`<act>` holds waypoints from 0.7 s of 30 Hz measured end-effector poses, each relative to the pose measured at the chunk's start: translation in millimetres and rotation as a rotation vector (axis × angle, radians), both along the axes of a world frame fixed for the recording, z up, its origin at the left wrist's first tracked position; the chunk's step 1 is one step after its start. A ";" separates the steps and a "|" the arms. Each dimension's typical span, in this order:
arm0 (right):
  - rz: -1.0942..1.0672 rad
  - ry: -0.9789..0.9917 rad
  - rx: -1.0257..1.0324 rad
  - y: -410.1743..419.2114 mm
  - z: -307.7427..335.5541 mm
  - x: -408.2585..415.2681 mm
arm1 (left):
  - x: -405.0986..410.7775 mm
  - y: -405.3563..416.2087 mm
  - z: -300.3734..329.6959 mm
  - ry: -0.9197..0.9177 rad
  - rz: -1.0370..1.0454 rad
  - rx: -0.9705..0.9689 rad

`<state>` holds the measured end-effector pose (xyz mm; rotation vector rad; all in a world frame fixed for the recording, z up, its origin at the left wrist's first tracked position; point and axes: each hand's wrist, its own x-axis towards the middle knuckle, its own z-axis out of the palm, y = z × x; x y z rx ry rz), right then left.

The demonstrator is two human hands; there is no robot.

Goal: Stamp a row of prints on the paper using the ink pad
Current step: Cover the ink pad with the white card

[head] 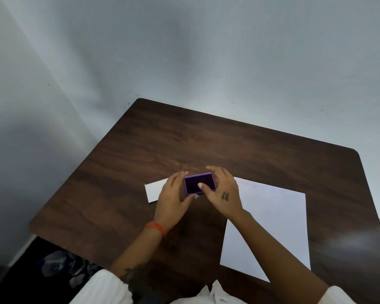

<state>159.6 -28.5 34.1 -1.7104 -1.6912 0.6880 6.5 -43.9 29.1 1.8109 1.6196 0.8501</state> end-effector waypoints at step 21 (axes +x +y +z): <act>0.582 -0.485 -0.255 42.1 -29.7 -76.2 | -93.6 13.2 -49.2 0.248 0.008 -0.249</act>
